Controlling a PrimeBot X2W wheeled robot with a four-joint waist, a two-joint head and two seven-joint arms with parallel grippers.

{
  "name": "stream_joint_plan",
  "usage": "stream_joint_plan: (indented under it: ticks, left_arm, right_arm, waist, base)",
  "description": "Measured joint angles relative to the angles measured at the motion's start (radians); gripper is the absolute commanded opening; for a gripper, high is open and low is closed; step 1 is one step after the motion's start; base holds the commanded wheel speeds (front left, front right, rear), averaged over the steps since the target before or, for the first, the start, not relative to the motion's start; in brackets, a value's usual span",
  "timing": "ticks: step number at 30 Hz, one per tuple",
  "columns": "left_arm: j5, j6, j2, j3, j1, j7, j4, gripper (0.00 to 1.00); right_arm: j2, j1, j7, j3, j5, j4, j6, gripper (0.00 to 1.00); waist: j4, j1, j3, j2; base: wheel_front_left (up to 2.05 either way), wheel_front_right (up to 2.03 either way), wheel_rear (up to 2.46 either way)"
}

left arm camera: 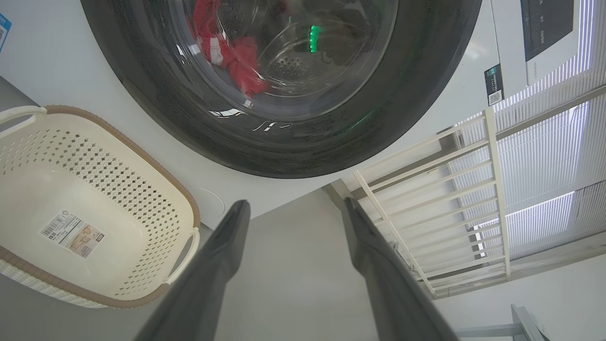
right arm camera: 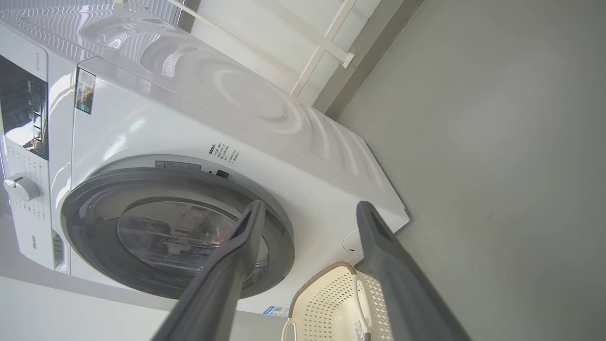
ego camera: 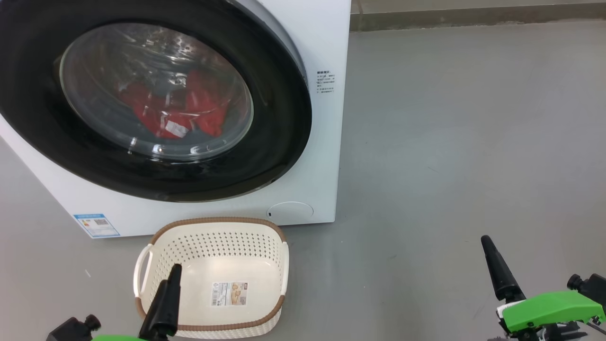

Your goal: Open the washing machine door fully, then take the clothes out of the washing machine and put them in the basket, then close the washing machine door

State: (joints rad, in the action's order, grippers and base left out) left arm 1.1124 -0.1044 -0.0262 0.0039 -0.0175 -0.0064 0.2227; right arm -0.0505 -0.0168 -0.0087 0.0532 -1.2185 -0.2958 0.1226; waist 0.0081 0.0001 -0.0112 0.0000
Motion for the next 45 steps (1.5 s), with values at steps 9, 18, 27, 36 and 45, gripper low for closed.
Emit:
stream_joint_plan:
  ticks: [9,18,27,36,45]
  left_arm:
    - [-0.119,0.012,-0.001,-0.015,0.006,-0.026,-0.024,1.0]
    - [-0.235,0.019,-0.002,-0.033,0.022,-0.05,-0.047,1.0]
    - [-0.347,0.029,-0.005,-0.046,0.024,-0.077,-0.066,1.0]
    - [-0.469,0.044,-0.007,-0.063,0.03,-0.106,-0.089,1.0]
    - [-0.574,0.056,-0.009,-0.073,0.04,-0.131,-0.106,1.0]
  right_arm:
    - [-0.007,0.017,-0.026,-0.011,0.102,0.008,0.0,1.0]
    - [-0.013,0.026,-0.049,-0.032,0.185,0.019,0.0,1.0]
    - [-0.022,0.035,-0.073,-0.04,0.273,0.031,0.0,1.0]
    - [-0.035,0.036,-0.106,-0.054,0.357,0.044,0.0,1.0]
    - [-0.039,0.046,-0.13,-0.062,0.437,0.057,0.0,1.0]
  waist:
    - [0.002,0.0,0.003,0.0]
    - [0.004,0.0,0.004,0.0]
    - [0.007,-0.0001,0.004,0.0]
    - [0.008,-0.0001,0.001,0.0]
    - [0.01,-0.0001,-0.004,0.0]
  base:
    - [0.0,0.0,0.0]
    - [0.0,0.0,0.0]
    - [0.0,0.0,0.0]
    - [0.0,0.0,0.0]
    - [0.0,0.0,0.0]
